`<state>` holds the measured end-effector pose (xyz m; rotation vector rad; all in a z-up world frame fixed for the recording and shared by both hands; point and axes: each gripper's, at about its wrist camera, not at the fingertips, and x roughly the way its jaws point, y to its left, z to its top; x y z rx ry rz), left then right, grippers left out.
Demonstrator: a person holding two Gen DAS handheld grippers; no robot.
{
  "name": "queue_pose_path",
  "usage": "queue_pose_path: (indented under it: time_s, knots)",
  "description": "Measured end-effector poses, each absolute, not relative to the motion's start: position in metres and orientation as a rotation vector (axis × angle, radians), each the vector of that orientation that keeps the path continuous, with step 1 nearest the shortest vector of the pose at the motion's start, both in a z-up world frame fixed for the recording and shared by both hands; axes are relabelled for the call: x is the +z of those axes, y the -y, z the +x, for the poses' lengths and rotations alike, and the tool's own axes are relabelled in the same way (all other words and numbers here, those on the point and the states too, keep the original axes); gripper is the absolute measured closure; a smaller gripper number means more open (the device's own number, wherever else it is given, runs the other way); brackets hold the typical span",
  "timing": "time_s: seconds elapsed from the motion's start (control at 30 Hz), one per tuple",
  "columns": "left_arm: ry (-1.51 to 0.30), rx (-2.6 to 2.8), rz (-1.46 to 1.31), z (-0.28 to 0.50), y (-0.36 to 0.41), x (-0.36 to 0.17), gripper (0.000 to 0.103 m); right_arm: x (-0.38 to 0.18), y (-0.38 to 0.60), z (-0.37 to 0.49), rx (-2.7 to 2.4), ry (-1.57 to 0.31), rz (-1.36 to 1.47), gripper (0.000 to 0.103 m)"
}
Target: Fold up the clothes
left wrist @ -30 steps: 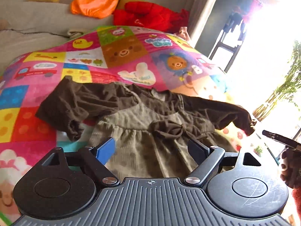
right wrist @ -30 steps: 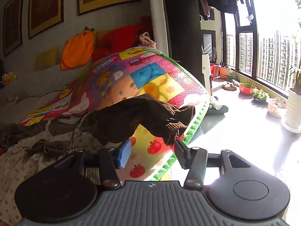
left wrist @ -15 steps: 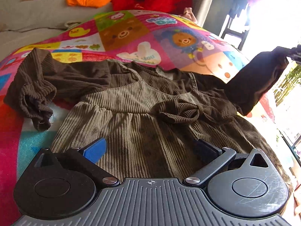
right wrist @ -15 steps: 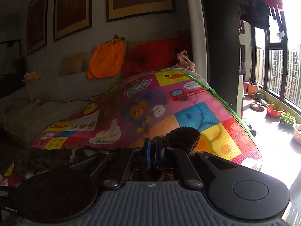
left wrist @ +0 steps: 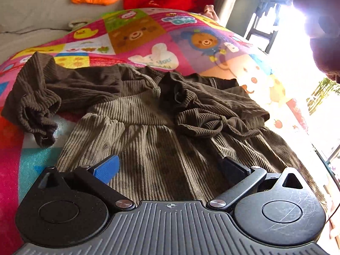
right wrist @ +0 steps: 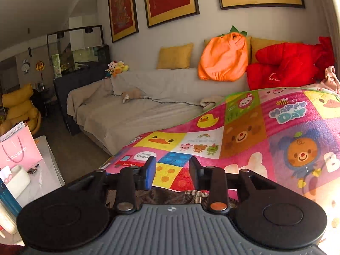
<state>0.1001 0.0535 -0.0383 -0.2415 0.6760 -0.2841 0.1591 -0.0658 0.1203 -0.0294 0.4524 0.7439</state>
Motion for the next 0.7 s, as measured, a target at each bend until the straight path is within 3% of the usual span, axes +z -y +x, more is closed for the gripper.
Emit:
queue_pose_path:
  time_s: [0.1, 0.27, 0.37, 0.5, 0.7]
  knots:
    - [-0.714, -0.316, -0.256, 0.106, -0.057, -0.032, 0.000, 0.111, 0.097, 0.153, 0.706, -0.453, 0.036, 0.055]
    - [-0.625, -0.297, -0.383, 0.112, -0.081, 0.001, 0.000, 0.063, 0.158, 0.144, 0.538, -0.482, 0.092, 0.050]
    - [-0.493, -0.078, -0.205, 0.103, -0.092, 0.026, 0.000, 0.028, 0.184, 0.133, 0.474, -0.520, 0.117, 0.048]
    - [-0.504, 0.091, 0.038, 0.095, -0.103, 0.030, 0.000, -0.009, 0.206, 0.116, 0.441, -0.567, 0.099, 0.046]
    - [-0.648, -0.239, -0.346, 0.127, -0.106, 0.031, 0.000, -0.033, 0.192, 0.115, 0.457, -0.583, -0.078, 0.040]
